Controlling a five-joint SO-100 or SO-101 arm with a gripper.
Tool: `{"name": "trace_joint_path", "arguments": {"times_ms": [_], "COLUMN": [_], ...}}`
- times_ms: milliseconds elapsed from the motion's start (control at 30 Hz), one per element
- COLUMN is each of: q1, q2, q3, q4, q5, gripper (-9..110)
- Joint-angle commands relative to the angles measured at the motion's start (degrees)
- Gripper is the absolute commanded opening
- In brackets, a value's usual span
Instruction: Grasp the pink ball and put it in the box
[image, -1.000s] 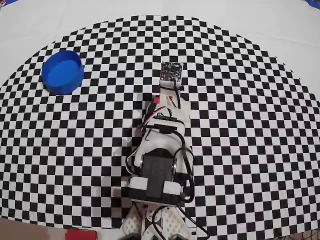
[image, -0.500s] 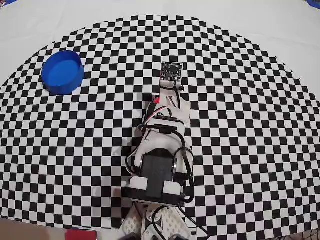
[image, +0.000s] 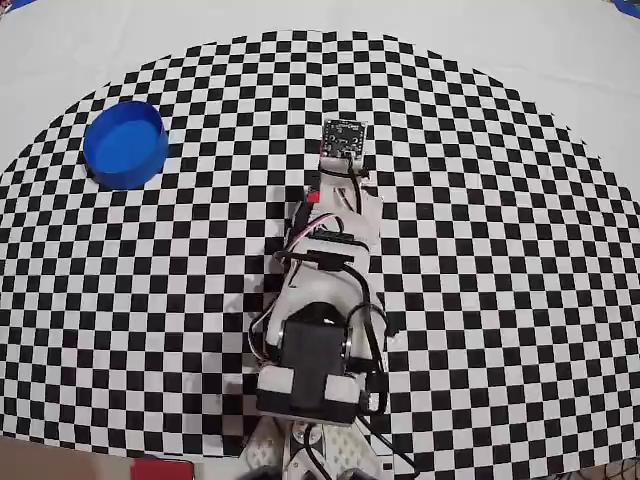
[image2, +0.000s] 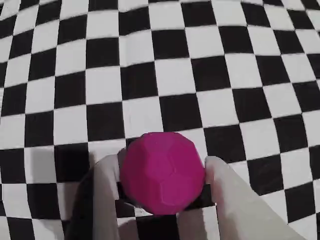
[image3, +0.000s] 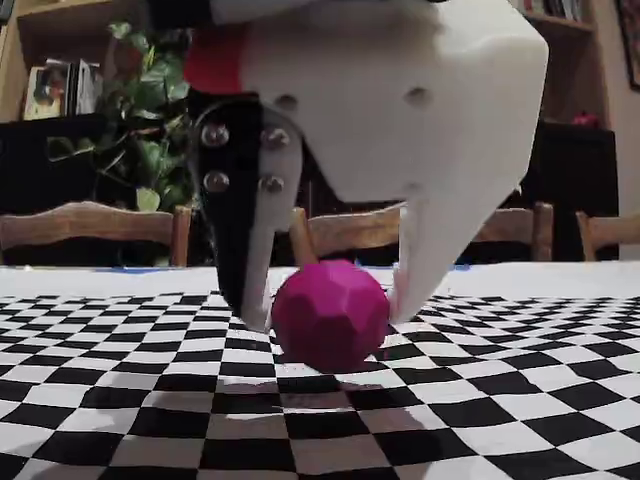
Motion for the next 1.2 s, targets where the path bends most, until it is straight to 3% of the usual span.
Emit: {"name": "trace_joint_path", "arguments": {"times_ms": [0,1167], "q1": [-0.53,-0.53], "q2": [4.48,19.07], "q3": [-0.18,1.05], "q4": [-0.62,-0.35], "q5": [-0.09,-0.09], "gripper": [0,0]}}
